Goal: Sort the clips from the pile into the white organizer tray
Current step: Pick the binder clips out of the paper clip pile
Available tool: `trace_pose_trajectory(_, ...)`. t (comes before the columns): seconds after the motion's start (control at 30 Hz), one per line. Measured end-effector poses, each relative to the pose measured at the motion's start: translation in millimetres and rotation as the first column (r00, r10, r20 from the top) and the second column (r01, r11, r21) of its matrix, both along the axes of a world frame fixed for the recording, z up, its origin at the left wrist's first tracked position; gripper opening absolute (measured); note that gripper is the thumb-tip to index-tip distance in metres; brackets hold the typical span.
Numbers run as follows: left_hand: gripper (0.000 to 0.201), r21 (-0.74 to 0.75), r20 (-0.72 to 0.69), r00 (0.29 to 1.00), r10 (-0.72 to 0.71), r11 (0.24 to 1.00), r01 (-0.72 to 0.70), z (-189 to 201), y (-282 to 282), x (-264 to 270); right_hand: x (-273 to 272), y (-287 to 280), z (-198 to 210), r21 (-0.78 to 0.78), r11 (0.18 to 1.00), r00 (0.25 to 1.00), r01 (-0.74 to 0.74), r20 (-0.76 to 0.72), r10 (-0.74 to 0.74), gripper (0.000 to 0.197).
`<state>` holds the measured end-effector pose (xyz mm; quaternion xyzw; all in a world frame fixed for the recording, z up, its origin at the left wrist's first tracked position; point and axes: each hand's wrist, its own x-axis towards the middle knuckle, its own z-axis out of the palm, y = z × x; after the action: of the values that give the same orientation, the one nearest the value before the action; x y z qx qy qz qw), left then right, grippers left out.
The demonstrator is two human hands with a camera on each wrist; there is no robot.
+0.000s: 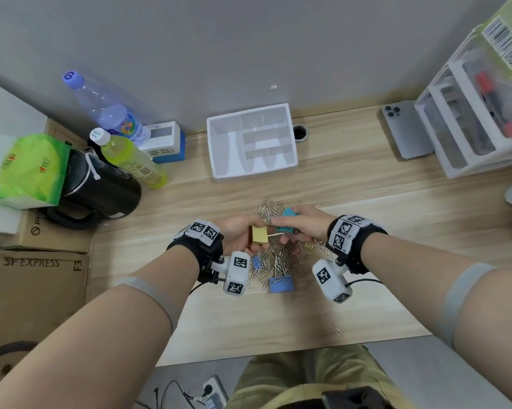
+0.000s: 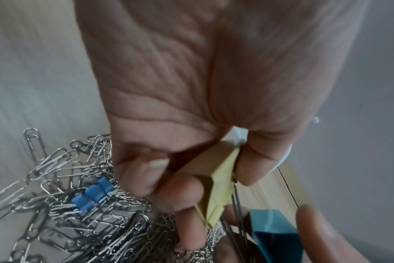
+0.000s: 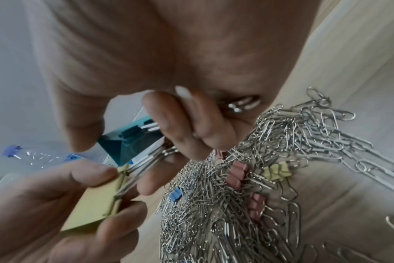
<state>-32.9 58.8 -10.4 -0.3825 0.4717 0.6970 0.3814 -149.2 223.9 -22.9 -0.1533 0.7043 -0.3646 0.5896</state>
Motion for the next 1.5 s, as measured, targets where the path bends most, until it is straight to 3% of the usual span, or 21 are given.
trace_pose_trajectory(0.17, 0.024, -0.075, 0.003, 0.997, 0.081, 0.994, -0.08, 0.1, -2.4, -1.9, 1.8, -6.5, 6.0, -0.011, 0.995, 0.993, -0.097, -0.07, 0.096, 0.034)
trace_pose_trajectory(0.33, 0.017, -0.24, -0.131, 0.986, 0.106, 0.961, -0.136, 0.3, -1.2, -7.7, 8.4, -21.5, 10.0, 0.098, 0.963, 0.941, -0.251, -0.211, 0.266, 0.064)
trace_pose_trajectory(0.4, 0.022, -0.213, -0.166, 0.985, 0.041, 0.974, -0.076, 3.3, -0.6, -8.3, 11.3, -26.0, 7.1, 0.086, 0.957, 0.931, -0.276, -0.223, 0.289, 0.071)
trace_pose_trajectory(0.53, 0.015, -0.254, -0.157, 0.985, -0.068, 0.967, 0.026, 5.4, -3.1, -6.7, 18.7, -30.6, 7.5, 0.037, 0.946, 0.894, -0.322, -0.318, 0.316, 0.042)
trace_pose_trajectory(0.67, 0.012, -0.306, -0.112, 0.974, -0.198, 0.939, 0.156, 5.1, 0.2, -4.2, 23.9, -37.2, 6.5, 0.09, 0.944, 0.86, -0.316, -0.392, 0.326, 0.06)
trace_pose_trajectory(0.9, 0.014, -0.216, -0.086, 0.996, 0.013, 0.976, -0.031, 1.5, -5.7, 7.5, 29.3, -36.1, -0.4, 0.017, 0.952, 0.897, -0.305, -0.331, 0.293, 0.09)
trace_pose_trajectory(1.0, 0.014, -0.168, -0.072, 0.994, 0.085, 0.981, -0.096, 2.2, -9.4, 16.4, 29.6, -32.2, -3.3, -0.006, 0.963, 0.938, -0.269, -0.229, 0.261, 0.082)
trace_pose_trajectory(1.07, 0.014, -0.224, -0.048, 0.99, 0.133, 0.964, -0.14, 1.4, -13.2, 23.2, 26.7, -27.1, -4.5, 0.022, 0.953, 0.922, -0.301, -0.247, 0.297, 0.078)
trace_pose_trajectory(1.13, 0.01, -0.277, -0.029, 0.985, 0.173, 0.945, -0.174, -0.1, -18.9, 29.9, 23.2, -18.6, -7.9, 0.069, 0.912, 0.87, -0.404, -0.279, 0.407, 0.061)
trace_pose_trajectory(1.23, 0.008, -0.298, -0.006, 0.976, 0.217, 0.932, -0.209, -0.1, -25.6, 39.2, 23.4, -5.7, -13.2, 0.145, 0.812, 0.734, -0.565, -0.36, 0.576, 0.041)
trace_pose_trajectory(1.37, 0.008, -0.33, -0.004, 0.976, 0.219, 0.921, -0.208, -1.5, -31.0, 48.0, 34.5, -3.2, -14.9, 0.238, 0.723, 0.567, -0.648, -0.483, 0.667, 0.053)
trace_pose_trajectory(1.5, 0.01, -0.322, 0.01, 0.975, 0.222, 0.924, -0.207, -6.7, -30.8, 54.0, 47.3, -1.1, -27.7, 0.29, 0.611, 0.408, -0.736, -0.531, 0.743, 0.05)
